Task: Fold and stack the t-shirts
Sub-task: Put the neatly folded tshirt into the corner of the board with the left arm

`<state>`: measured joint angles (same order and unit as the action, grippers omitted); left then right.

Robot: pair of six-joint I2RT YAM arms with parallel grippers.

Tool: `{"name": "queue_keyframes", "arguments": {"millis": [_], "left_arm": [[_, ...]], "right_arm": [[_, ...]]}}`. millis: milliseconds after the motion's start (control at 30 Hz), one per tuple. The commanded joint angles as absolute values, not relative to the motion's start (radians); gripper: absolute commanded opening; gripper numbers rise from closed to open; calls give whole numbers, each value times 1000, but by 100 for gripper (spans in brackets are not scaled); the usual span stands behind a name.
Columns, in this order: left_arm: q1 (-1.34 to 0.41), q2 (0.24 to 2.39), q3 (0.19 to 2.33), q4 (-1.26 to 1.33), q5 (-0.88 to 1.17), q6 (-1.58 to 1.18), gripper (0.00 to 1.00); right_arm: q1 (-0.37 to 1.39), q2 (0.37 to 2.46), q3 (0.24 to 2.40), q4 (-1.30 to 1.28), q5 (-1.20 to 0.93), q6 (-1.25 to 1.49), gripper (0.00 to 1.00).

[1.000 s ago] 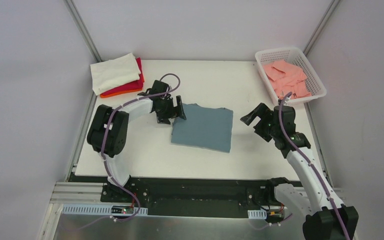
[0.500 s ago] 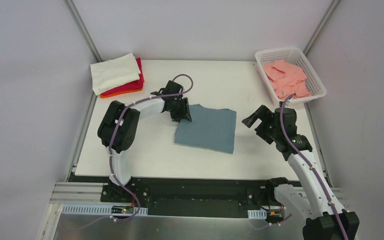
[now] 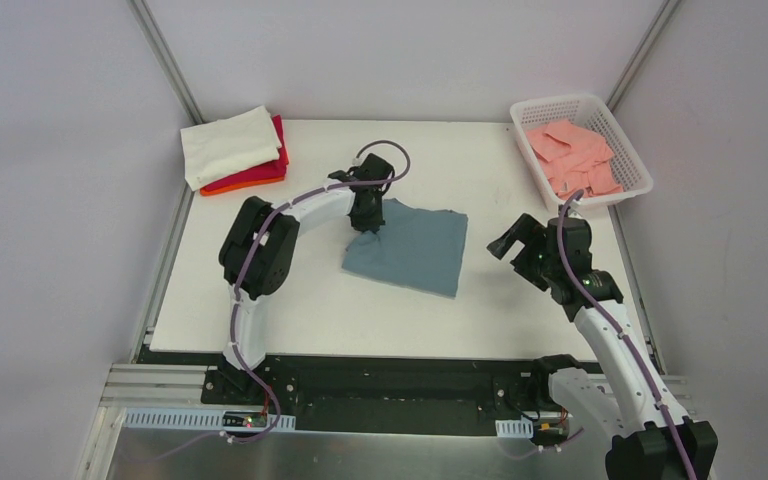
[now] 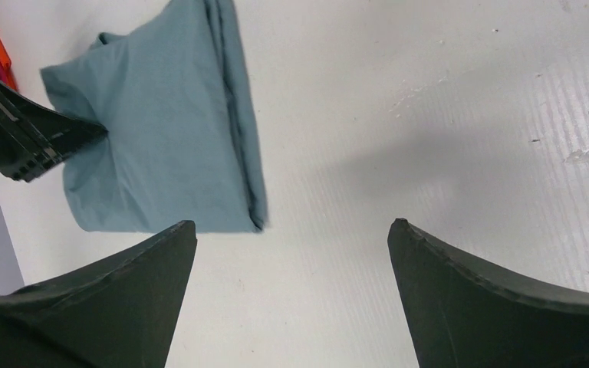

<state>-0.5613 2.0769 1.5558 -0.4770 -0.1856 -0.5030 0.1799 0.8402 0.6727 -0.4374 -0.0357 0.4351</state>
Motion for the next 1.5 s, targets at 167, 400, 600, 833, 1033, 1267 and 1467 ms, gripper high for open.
{"name": "queue_keyframes", "arguments": {"millis": [167,400,600,833,1033,1267,1467], "left_arm": [[-417,2160,1913,-555,-541,-65,0],[-280,2243,2173,-554,-582,202,0],[-186,2314,2434,-531,-578,342,0],[-137,2317,2508,-412,-542,450,0],[-121,2272,2526,-381,-487,452,0],[-122,2177,2524,-378,-433,376,0],[-123,2098,2470,-377,-390,309,0]], "right_arm": [[176,836,644,-401,70,387,100],[175,859,620,-337,71,384,100],[175,895,613,-307,83,383,100],[176,943,618,-296,85,380,99],[176,975,627,-288,81,383,100],[176,981,627,-288,83,388,100],[176,972,623,-290,84,390,100]]}}
